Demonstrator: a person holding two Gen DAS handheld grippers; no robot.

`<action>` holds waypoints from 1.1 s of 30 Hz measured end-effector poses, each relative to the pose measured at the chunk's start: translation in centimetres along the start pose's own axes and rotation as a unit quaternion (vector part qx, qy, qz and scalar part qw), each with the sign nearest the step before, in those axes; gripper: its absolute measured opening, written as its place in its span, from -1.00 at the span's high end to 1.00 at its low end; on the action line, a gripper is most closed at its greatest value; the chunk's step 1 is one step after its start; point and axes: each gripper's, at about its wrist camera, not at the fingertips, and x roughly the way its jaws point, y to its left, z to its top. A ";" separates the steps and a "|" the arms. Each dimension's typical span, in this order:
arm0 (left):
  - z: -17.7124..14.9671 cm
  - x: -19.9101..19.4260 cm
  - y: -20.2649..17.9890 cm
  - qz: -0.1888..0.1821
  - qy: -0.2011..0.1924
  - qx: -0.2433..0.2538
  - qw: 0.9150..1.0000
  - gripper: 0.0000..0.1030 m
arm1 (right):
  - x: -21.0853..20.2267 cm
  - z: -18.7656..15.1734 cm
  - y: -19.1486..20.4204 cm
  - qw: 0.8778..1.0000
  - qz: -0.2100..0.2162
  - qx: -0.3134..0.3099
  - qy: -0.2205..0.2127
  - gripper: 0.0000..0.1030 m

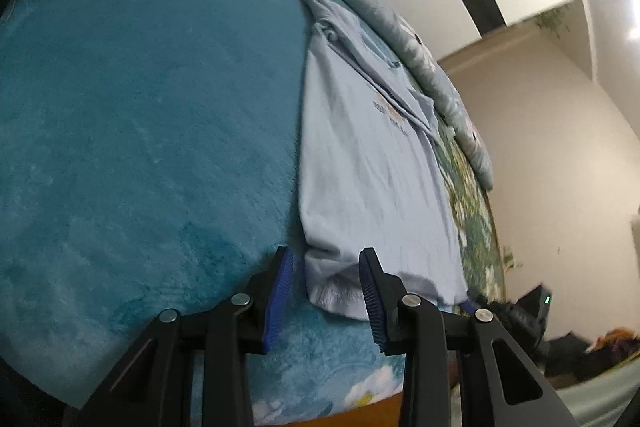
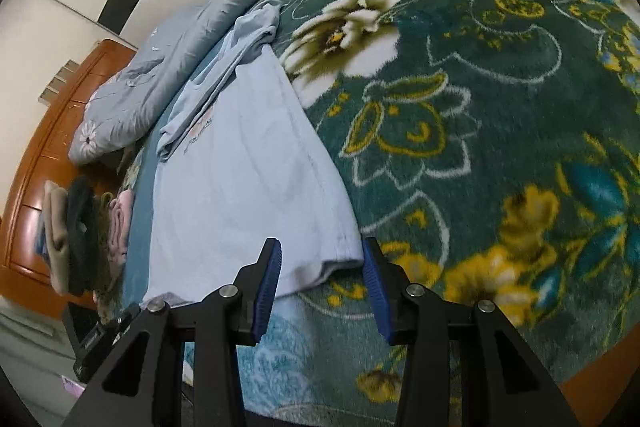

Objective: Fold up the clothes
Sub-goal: 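Grasp the shirt hem with both grippers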

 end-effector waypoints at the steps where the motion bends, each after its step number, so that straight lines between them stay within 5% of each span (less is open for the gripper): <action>1: 0.1 0.3 0.1 -0.006 0.006 -0.006 1.000 0.28 | -0.1 -0.1 -0.2 1.000 0.005 0.003 0.000 0.18; 7: 0.3 1.2 0.2 -0.015 0.010 -0.016 1.000 0.30 | -1.1 0.6 -1.8 0.999 0.009 0.037 -0.031 0.19; 11: 0.2 1.4 0.2 -0.001 0.006 -0.021 1.000 0.77 | -0.4 0.9 -1.5 0.999 0.012 0.030 -0.027 0.18; 14: -0.2 1.1 0.0 0.004 -0.003 -0.014 1.000 0.87 | 0.0 0.8 -1.0 0.999 0.012 0.030 -0.030 0.36; 17: -0.8 0.2 -0.6 0.016 -0.014 0.010 1.000 0.89 | 0.2 0.6 -0.8 0.999 0.020 0.032 -0.026 0.85; 24: -2.2 -0.9 -0.5 0.047 -0.014 0.048 0.998 0.92 | -1.3 0.9 -0.8 0.999 -0.016 0.009 -0.051 0.86; 33: -1.8 -1.6 -0.6 0.019 -0.018 0.053 0.998 0.87 | -0.7 0.4 -1.6 0.999 -0.013 0.014 -0.037 0.85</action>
